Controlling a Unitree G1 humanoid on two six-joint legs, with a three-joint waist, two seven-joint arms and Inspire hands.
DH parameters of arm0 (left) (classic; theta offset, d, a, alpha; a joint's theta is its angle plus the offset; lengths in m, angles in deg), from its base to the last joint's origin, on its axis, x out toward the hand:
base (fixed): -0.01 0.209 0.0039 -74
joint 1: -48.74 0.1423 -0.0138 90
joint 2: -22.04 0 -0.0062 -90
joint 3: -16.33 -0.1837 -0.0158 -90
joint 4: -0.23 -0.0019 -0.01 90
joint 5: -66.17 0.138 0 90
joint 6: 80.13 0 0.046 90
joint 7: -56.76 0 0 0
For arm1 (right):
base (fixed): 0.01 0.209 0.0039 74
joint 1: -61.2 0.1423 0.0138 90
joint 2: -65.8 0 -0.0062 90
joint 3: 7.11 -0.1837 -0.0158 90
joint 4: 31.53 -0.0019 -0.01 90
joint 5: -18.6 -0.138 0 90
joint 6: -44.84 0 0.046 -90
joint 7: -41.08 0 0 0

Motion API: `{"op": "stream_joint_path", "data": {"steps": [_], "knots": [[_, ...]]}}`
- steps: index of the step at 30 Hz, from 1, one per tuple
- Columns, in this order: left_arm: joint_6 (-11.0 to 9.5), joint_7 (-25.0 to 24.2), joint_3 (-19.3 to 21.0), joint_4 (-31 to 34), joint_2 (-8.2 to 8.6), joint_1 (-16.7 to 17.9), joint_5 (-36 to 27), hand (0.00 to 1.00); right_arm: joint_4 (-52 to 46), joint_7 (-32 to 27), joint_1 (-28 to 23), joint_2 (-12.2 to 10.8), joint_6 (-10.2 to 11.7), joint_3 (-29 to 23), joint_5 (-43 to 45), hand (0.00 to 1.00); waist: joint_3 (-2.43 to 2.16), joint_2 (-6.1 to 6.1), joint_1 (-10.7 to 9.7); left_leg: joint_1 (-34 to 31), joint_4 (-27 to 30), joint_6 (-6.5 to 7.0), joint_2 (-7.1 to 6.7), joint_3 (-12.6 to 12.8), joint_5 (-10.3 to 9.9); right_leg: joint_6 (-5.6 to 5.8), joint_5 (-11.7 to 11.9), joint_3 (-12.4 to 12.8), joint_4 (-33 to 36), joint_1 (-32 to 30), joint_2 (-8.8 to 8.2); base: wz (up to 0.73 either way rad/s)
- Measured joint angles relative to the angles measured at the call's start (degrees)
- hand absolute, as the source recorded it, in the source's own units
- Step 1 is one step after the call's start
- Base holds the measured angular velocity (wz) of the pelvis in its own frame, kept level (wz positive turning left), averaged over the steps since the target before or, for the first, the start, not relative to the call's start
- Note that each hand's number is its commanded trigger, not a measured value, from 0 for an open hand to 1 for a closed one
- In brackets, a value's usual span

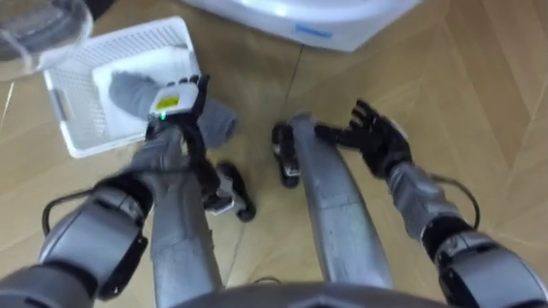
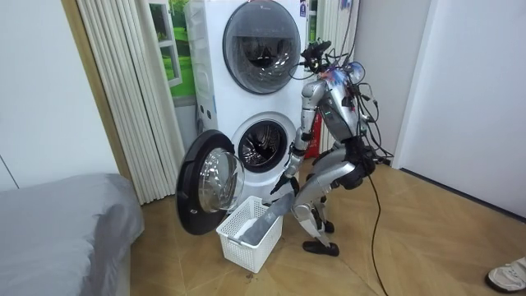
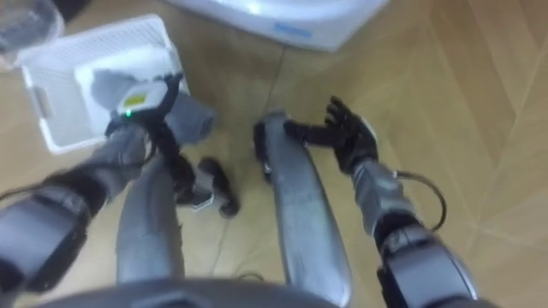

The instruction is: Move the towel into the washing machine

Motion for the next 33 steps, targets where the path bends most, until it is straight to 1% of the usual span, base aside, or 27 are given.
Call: {"op": "stream_joint_path", "data": {"steps": [1, 2, 4, 6, 10, 11, 12, 13, 16, 17, 18, 21, 23, 26, 29, 33], "knots": [[0.00, 0.00, -0.66, -0.01, -0.31, -0.26, 0.73, 0.00, -0.78, 0.61, -0.14, 0.06, 0.07, 0.34, -0.27, 0.00, -0.01, 0.03, -0.68, -1.19, 0.71, -0.28, 0.06, -0.47, -0.18, -0.26, -0.15, -0.38, 0.50, -0.91, 0.00, 0.04], [-0.04, 0.00, -1.35, -0.02, -0.41, -0.65, 1.82, 0.00, -1.35, 1.16, -0.35, 0.11, 0.10, 0.29, -0.59, 0.00, -0.02, 0.00, -0.89, -2.08, 1.56, -0.39, 0.27, -0.86, -0.43, -0.75, -0.22, -0.80, 1.13, -1.56, 0.05, 0.04], [-0.11, 0.01, -1.64, -0.02, -0.37, -0.84, 3.14, 0.00, -1.52, 2.02, -0.20, 0.25, 0.11, 0.27, -0.79, 0.00, -0.03, 0.00, -1.33, -2.75, 2.63, -0.24, 0.60, -0.96, -0.94, -1.11, -0.56, -1.10, 2.28, -2.18, -0.02, 0.05], [-0.08, 0.08, -2.03, -0.05, -0.48, -0.85, 3.69, 0.00, -1.52, 2.67, -0.15, 0.28, 0.30, 0.27, -0.87, 0.00, -0.03, 0.00, -1.66, -2.98, 3.32, -0.44, 0.63, -1.02, -1.55, -1.34, -1.18, -1.12, 3.20, -2.61, -0.07, 0.00], [-0.02, 0.90, -2.72, -0.01, -1.15, -1.49, 6.34, 0.00, -1.46, 4.42, -0.05, 0.35, 0.35, 0.23, -2.23, 0.00, -0.03, -0.22, -2.38, -4.01, 4.32, -0.78, 0.34, -1.39, -2.08, -1.83, -2.36, -1.39, 4.85, -3.69, -0.55, 0.08], [-0.03, 0.89, -3.62, 0.00, -1.37, -1.65, 6.47, 0.61, -1.43, 4.88, -0.05, 0.36, 0.30, 0.23, -2.82, 0.00, -0.01, -0.25, -2.46, -4.25, 4.52, -1.00, 0.35, -1.59, -2.25, -2.00, -2.61, -1.56, 5.06, -3.85, -0.57, 0.08], [-0.02, 0.87, -3.85, 0.00, -1.46, -1.66, 6.57, 0.79, -1.42, 5.00, -0.05, 0.36, 0.24, 0.33, -3.10, 0.00, 0.00, -0.26, -2.55, -4.34, 4.56, -1.11, 0.36, -1.73, -2.31, -2.09, -2.71, -1.70, 5.09, -3.86, -0.60, 0.04], [-0.02, 0.84, -4.48, 0.16, -1.76, -1.68, 6.82, 1.00, -1.43, 5.05, -0.05, 0.36, 0.10, 0.51, -3.49, 0.00, 0.00, -0.28, -2.74, -4.70, 4.69, -1.34, 0.41, -2.17, -2.42, -2.30, -2.86, -2.13, 5.09, -3.94, -0.63, 0.06], [-0.03, 0.61, -5.86, 0.73, -2.82, -1.82, 6.87, 1.00, -1.47, 6.08, 0.10, 0.34, 0.12, 0.76, -3.77, 0.00, 0.02, -0.88, -3.36, -5.78, 4.80, -1.56, 0.56, -2.74, -2.48, -2.69, -3.10, -2.68, 5.08, -4.79, -0.63, 0.04], [-0.02, 0.33, -5.88, 0.72, -2.96, -1.83, 6.94, 1.00, -1.48, 6.38, 0.14, 0.30, 0.11, 0.79, -3.77, 0.00, 0.05, -1.34, -3.42, -5.98, 4.81, -1.75, 0.66, -2.76, -2.56, -2.80, -3.16, -2.69, 5.09, -5.02, -0.53, 0.00], [-0.02, 0.16, -5.94, 0.71, -2.99, -1.82, 6.95, 1.00, -1.48, 6.57, 0.19, 0.30, 0.11, 0.81, -3.77, 0.00, 0.03, -1.54, -3.45, -6.09, 4.81, -1.80, 0.70, -2.78, -2.59, -2.86, -3.19, -2.71, 5.09, -5.13, -0.49, 0.00], [0.00, -1.56, -6.75, 0.37, -2.85, -1.85, 6.91, 1.00, -1.16, 7.20, 0.73, 0.36, 0.11, 1.33, -3.77, 0.00, 0.05, -1.75, -3.64, -7.00, 5.08, -2.05, 0.77, -3.60, -2.71, -3.11, -3.43, -3.48, 5.01, -5.48, -0.49, 0.00], [0.11, -2.41, -9.03, -0.22, -3.25, -2.08, 6.64, 1.00, -1.01, 7.25, 0.96, 0.38, 0.02, 1.39, -3.76, 0.00, 0.00, -2.00, -3.65, -7.16, 5.13, -2.20, 0.76, -3.93, -2.83, -3.20, -3.67, -3.84, 4.99, -5.47, -0.53, 0.00], [0.34, -4.19, -10.94, -0.69, -3.85, -3.12, 6.50, 1.00, -1.29, 6.99, 1.03, 0.49, -0.20, 1.51, -3.61, 0.00, 0.00, -2.11, -3.66, -7.20, 5.06, -2.20, 0.76, -3.97, -3.03, -3.18, -3.74, -3.91, 4.87, -5.47, -0.54, -0.01], [1.20, -5.83, -11.39, -0.84, -4.18, -3.77, 6.44, 1.00, -1.97, 6.60, 1.11, 0.64, -0.20, 2.30, -3.45, 0.00, -0.01, -2.25, -3.90, -7.19, 4.94, -2.26, 0.71, -3.95, -3.16, -3.11, -3.78, -3.93, 4.68, -5.47, -0.54, -0.04], [1.71, -7.09, -11.45, -0.82, -4.54, -3.13, 6.51, 1.00, -2.18, 6.26, 1.12, 0.66, -0.20, 2.47, -2.97, 0.00, -0.03, -2.59, -4.07, -7.19, 4.86, -2.25, 0.69, -3.96, -3.22, -3.05, -3.81, -3.92, 4.63, -5.47, -0.53, 0.00]]}}
